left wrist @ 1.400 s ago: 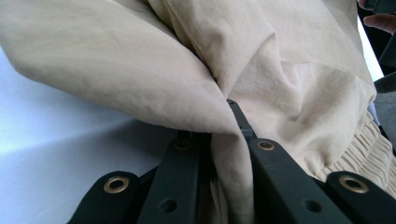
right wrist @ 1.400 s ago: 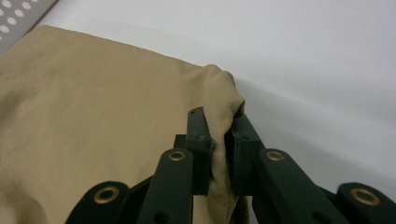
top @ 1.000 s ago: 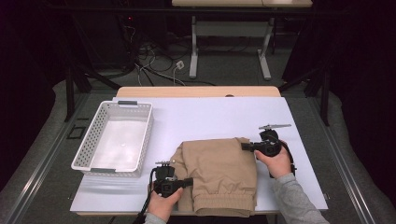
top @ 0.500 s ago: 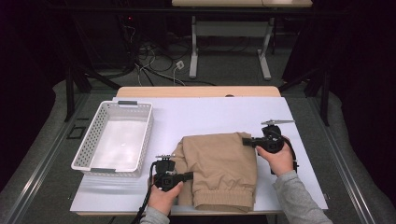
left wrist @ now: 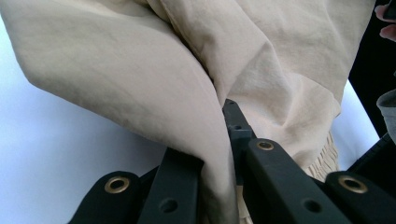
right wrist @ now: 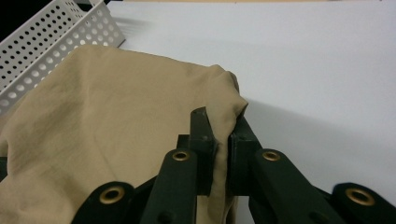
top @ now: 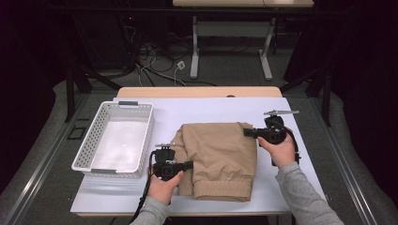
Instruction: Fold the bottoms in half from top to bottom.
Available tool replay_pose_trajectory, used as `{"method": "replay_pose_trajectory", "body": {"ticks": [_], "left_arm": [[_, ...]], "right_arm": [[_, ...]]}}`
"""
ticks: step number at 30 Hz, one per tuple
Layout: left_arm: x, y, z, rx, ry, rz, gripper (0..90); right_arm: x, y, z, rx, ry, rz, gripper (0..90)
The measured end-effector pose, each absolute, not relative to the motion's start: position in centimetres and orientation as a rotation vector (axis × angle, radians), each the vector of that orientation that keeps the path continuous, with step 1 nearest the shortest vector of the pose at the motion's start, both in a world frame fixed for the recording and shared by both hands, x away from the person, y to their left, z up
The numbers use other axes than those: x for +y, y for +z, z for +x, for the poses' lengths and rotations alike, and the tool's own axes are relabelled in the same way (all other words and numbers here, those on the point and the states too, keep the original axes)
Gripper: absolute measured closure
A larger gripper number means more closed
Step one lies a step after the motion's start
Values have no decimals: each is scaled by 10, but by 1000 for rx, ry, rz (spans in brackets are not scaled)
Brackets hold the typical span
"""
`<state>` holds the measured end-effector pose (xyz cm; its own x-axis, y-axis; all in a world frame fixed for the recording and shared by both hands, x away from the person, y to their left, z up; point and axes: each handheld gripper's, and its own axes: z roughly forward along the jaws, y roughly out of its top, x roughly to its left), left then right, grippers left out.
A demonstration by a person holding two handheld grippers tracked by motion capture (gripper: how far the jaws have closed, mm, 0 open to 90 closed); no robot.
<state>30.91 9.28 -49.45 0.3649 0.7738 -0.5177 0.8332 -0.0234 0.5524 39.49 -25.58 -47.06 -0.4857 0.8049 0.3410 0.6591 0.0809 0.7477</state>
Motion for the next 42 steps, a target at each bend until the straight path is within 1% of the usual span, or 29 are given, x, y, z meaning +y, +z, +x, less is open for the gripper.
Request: {"method": "replay_pose_trajectory", "body": {"ticks": [17, 24, 42], "left_arm": [[95, -469, 325, 1420, -58, 1803, 866], [95, -459, 333, 1422, -55, 1818, 866], [103, -427, 360, 1444, -17, 1810, 867]], "right_arm": [[-250, -440, 410, 2200, 1349, 1495, 836], [-250, -434, 417, 2216, 1330, 1516, 837], [-237, -401, 449, 2243, 1281, 1570, 848]]}}
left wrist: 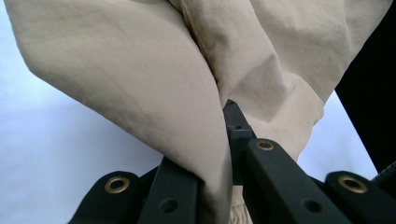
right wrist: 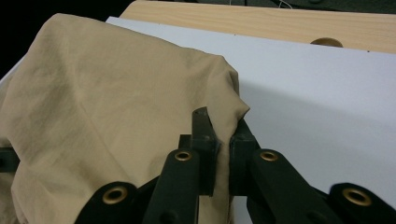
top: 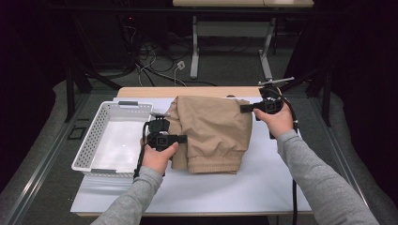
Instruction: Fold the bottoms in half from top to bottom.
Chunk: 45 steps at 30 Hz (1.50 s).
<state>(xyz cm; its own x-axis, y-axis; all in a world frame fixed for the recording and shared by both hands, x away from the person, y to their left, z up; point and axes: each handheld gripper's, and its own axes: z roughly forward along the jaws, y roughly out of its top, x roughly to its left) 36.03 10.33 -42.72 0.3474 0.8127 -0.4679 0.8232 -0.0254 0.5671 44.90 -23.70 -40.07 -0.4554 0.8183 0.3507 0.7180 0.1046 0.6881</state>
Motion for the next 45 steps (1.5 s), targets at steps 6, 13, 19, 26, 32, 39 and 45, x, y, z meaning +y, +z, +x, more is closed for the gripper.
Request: {"method": "replay_pose_trajectory", "body": {"ticks": [6, 13, 19, 26, 32, 39, 45], "left_arm": [[106, -417, 368, 1446, 3, 1818, 866], [113, -410, 376, 1460, 16, 1797, 866], [122, -405, 384, 1486, 25, 1781, 867], [135, -398, 387, 1503, 33, 1757, 867], [151, -388, 385, 1509, 57, 1738, 867], [168, -381, 383, 1528, 78, 1713, 867], [185, -378, 382, 1550, 101, 1708, 866]], "right_arm": [[-232, -393, 461, 2244, 1281, 1606, 851], [-225, -382, 474, 2232, 1268, 1642, 852], [-214, -373, 479, 2239, 1241, 1626, 853], [-197, -361, 483, 2251, 1225, 1593, 853], [-182, -353, 486, 2260, 1242, 1575, 853], [-163, -345, 488, 2272, 1250, 1545, 854], [-144, -342, 490, 2288, 1256, 1526, 854]]}}
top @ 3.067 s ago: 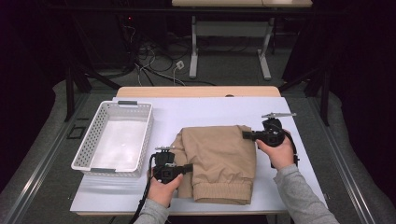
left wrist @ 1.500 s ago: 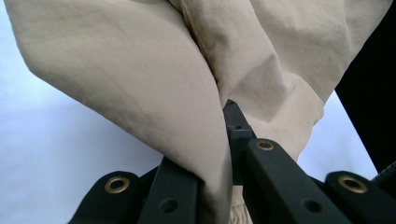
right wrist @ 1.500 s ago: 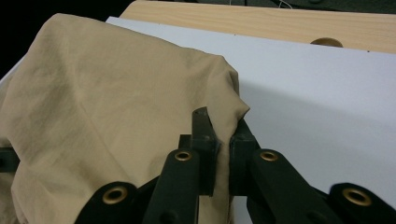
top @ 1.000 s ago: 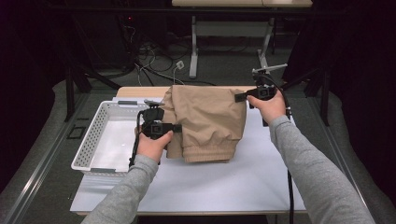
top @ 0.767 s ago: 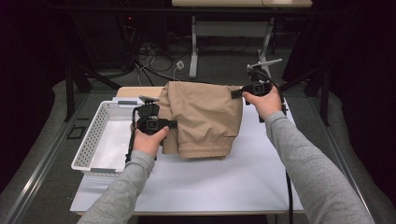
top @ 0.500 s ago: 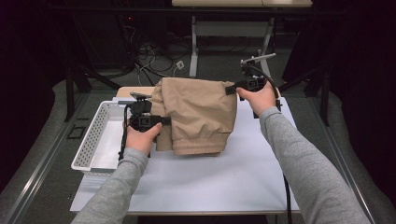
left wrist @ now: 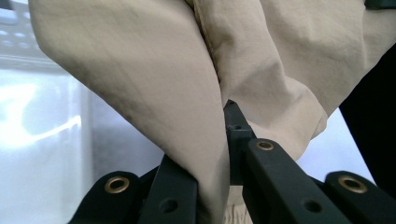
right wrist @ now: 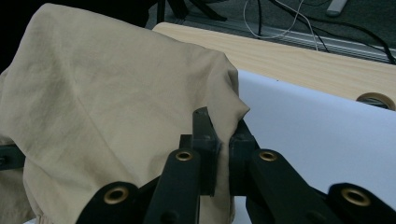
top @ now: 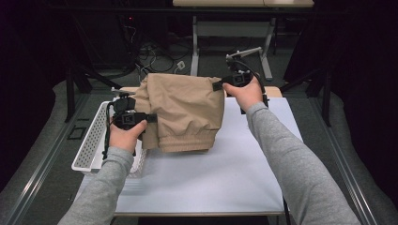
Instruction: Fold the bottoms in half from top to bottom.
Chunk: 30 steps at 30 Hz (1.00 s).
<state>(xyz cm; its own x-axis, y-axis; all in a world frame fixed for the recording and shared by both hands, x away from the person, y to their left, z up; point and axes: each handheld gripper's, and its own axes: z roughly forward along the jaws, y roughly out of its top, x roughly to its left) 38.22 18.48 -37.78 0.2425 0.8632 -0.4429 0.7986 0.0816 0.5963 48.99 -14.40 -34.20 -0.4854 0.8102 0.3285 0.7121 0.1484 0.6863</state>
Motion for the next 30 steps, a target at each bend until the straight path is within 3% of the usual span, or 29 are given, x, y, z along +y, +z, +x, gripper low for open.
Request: {"method": "replay_pose_trajectory", "body": {"ticks": [30], "left_arm": [[259, -351, 371, 1622, 153, 1625, 867]], "right_arm": [[-63, -309, 492, 2347, 1298, 1395, 853]]}}
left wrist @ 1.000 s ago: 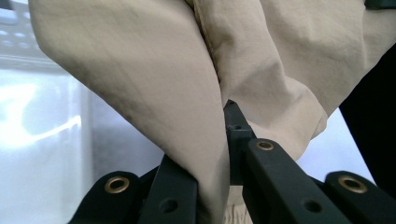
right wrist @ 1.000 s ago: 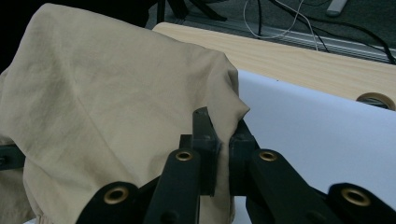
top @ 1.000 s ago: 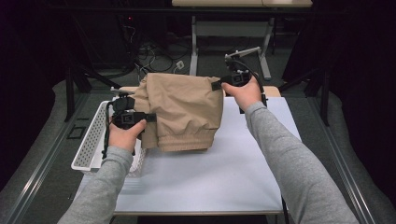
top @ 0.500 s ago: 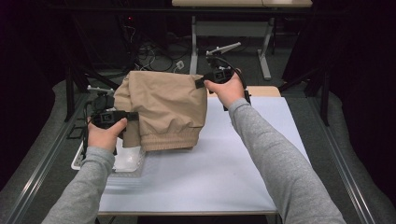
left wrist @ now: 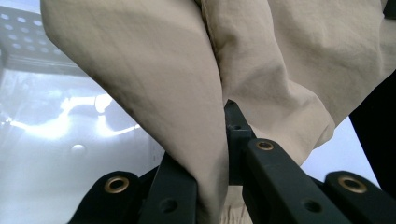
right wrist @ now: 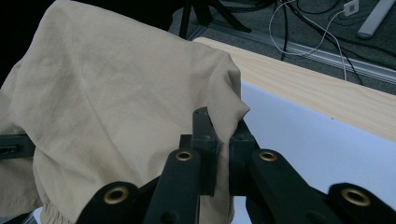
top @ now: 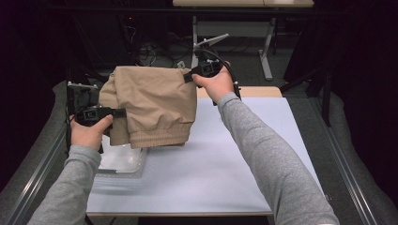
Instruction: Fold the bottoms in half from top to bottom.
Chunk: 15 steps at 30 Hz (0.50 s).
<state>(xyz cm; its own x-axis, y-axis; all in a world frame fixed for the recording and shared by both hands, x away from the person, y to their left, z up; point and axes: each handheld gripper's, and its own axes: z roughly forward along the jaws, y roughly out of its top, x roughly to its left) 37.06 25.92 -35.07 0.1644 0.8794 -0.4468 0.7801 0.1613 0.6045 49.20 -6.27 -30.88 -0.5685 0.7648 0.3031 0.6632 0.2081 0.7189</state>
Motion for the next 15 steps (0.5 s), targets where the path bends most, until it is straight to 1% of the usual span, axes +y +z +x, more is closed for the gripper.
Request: {"method": "replay_pose_trajectory", "body": {"ticks": [15], "left_arm": [[284, -343, 363, 1641, 159, 1591, 867]], "right_arm": [[-37, -305, 491, 2371, 1311, 1369, 854]]}}
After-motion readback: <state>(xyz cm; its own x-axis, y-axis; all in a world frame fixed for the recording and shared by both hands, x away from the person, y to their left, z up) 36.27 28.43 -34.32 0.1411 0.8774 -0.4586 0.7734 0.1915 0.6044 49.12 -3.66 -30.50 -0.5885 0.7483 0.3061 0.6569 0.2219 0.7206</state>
